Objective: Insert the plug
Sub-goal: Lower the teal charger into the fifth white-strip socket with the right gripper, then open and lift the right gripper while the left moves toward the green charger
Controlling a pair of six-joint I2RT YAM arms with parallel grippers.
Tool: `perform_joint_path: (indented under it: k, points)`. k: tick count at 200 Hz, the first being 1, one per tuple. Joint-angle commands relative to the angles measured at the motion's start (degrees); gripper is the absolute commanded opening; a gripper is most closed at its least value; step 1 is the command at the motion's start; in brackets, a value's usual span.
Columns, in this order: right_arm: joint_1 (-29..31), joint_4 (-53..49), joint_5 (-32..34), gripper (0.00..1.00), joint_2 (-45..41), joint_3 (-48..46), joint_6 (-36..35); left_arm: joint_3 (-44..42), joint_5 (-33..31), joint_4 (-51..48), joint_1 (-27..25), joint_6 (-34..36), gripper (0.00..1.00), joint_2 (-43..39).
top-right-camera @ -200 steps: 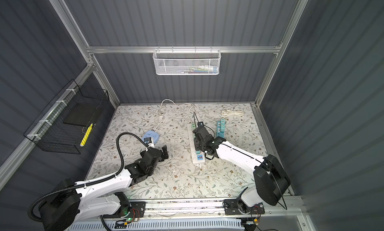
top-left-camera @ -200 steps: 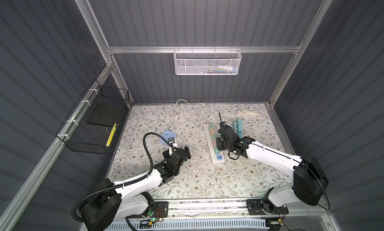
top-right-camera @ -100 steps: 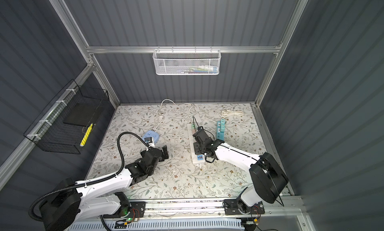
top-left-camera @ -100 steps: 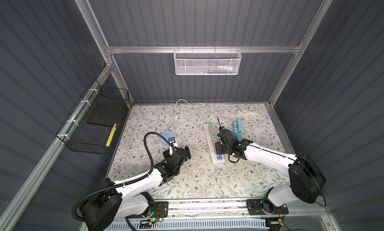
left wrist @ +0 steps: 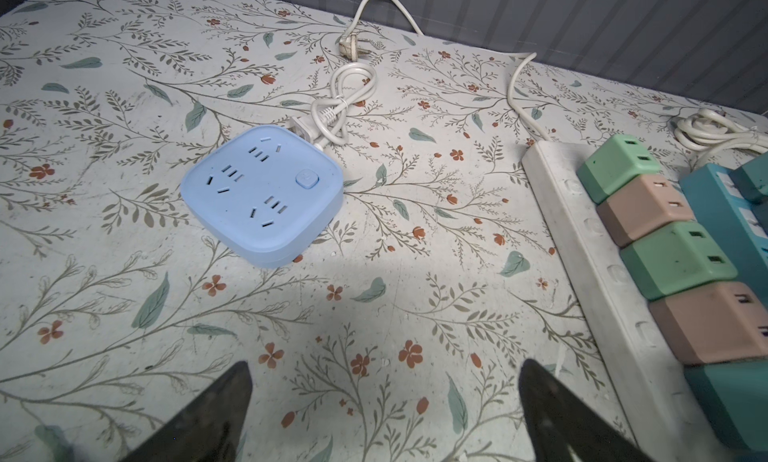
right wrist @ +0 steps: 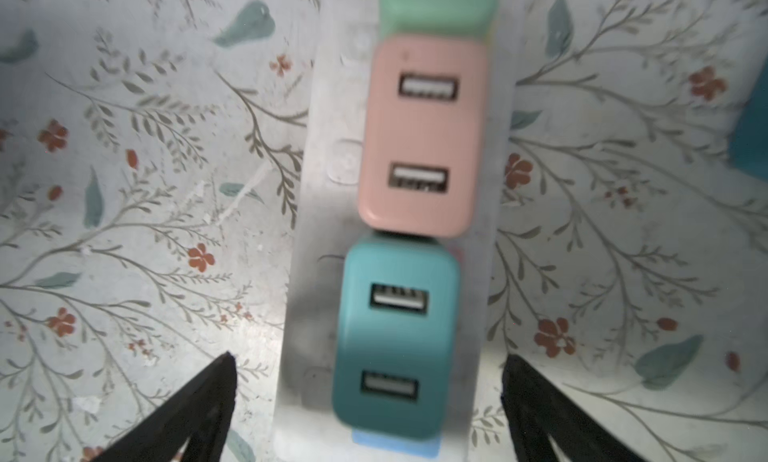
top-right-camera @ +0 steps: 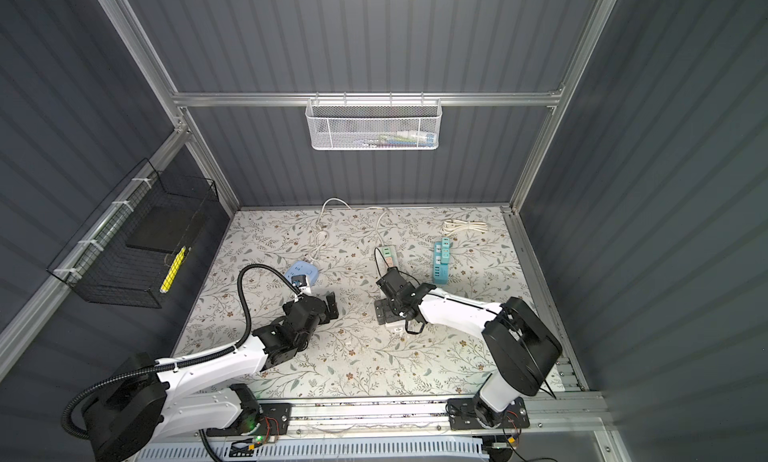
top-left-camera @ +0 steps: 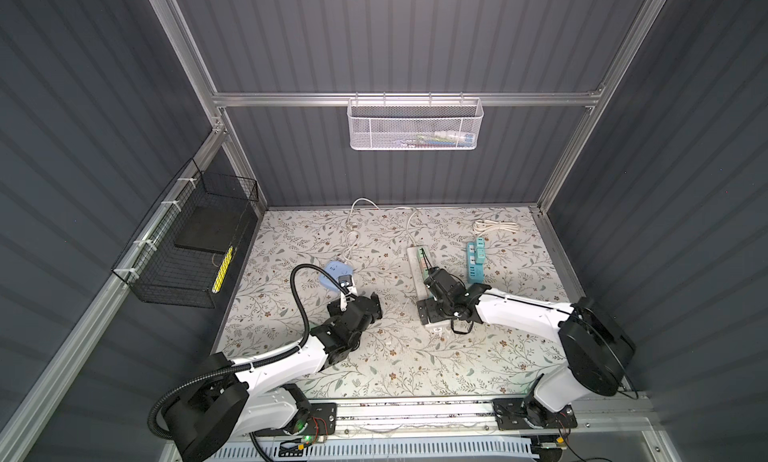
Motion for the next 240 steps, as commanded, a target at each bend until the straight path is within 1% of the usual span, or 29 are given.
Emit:
perform_joint_path:
  k: [1, 28, 78, 105, 120, 137, 151, 182, 198, 213, 240]
  points:
    - [0.1, -0.9, -1.0, 0.99, 2.5, 1.1, 0.8, 2.0, -0.2, -0.1, 0.4, 1.0, 1.00, -0.2]
    - [0.1, -0.3, 0.6, 0.99, 4.6, 1.7, 1.0, 1.6, -0.7, -0.9, 0.5, 1.1, 1.00, -1.1]
    - [-0.7, 0.7, 4.8, 0.82, 6.5, 2.7, 0.4, 1.3, -1.6, -1.7, 0.7, 1.6, 1.00, -2.8]
    - [-3.4, 1.5, 5.4, 0.79, 7.1, 3.6, -1.3, 1.6, -1.9, -2.1, 0.9, 2.3, 1.00, -3.4]
    - [-5.6, 1.2, 5.4, 0.79, 7.7, 5.0, -3.8, 1.9, -2.0, -2.5, 1.0, 2.5, 1.00, -3.7]
    - [-8.7, 0.1, 1.9, 0.80, 9.6, 7.8, -7.9, 2.0, -2.2, -2.7, 0.9, 2.9, 1.00, -4.1]
    - [-10.1, -1.1, 3.1, 0.80, 11.6, 10.4, -10.0, 2.0, -2.3, -2.8, 1.0, 3.1, 1.00, -4.3]
    - [-13.0, -1.4, 2.4, 0.81, 15.0, 14.8, -14.0, 2.3, -2.4, -3.3, 1.2, 3.4, 1.00, -4.8]
    - [-14.7, -1.5, 2.3, 0.82, 16.3, 16.3, -14.8, 2.6, -2.6, -3.7, 1.3, 4.0, 1.00, -4.9]
    - [-16.0, -1.1, 1.4, 0.85, 16.5, 16.7, -15.6, 3.2, -3.1, -4.2, 1.4, 4.9, 1.00, -5.1]
    - [-16.4, -1.7, 0.5, 0.92, 16.0, 17.3, -17.1, 5.8, -4.4, -5.1, 2.2, 6.9, 1.00, -5.3]
